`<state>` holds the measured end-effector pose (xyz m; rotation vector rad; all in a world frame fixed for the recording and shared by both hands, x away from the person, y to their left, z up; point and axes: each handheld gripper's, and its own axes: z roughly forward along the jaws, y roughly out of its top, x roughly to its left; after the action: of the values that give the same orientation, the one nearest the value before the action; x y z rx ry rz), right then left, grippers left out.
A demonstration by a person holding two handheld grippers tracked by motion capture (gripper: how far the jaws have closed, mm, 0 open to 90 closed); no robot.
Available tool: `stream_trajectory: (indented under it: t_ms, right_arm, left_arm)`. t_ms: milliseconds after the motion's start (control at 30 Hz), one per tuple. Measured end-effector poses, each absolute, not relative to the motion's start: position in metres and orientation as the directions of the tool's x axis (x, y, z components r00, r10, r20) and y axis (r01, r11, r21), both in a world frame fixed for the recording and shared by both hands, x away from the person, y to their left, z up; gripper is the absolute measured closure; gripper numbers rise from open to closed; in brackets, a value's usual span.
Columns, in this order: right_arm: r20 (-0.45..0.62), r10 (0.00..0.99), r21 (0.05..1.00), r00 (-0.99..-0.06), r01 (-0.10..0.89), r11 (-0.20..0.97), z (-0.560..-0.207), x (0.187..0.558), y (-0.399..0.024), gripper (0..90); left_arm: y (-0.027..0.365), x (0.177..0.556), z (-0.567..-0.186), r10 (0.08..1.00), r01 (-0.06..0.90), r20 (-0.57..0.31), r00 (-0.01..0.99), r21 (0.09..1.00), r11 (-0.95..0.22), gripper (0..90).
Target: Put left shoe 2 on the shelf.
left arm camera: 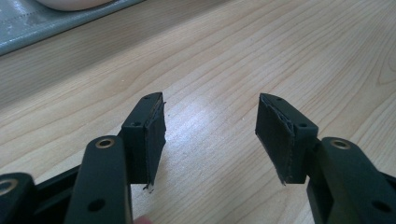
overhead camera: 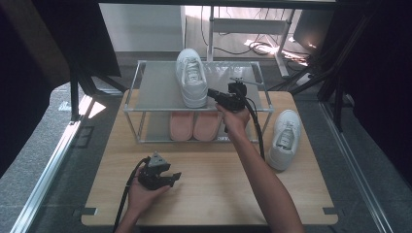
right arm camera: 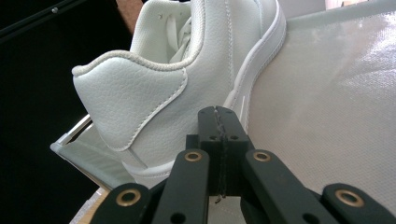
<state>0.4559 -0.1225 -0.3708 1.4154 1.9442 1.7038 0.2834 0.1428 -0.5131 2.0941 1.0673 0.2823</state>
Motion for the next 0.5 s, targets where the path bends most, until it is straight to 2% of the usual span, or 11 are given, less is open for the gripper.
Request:
stream_trajectory:
  t_ms: [500]
  right_arm:
    - [0.443,0.704,0.842,-0.555,0.527,-0.113,-0.37,0.451,-0.101,90.0]
  left_arm:
    - [0.142,0.283,-0.513,0.766,0.601,-0.134,0.628,0.71,-0.368,43.5]
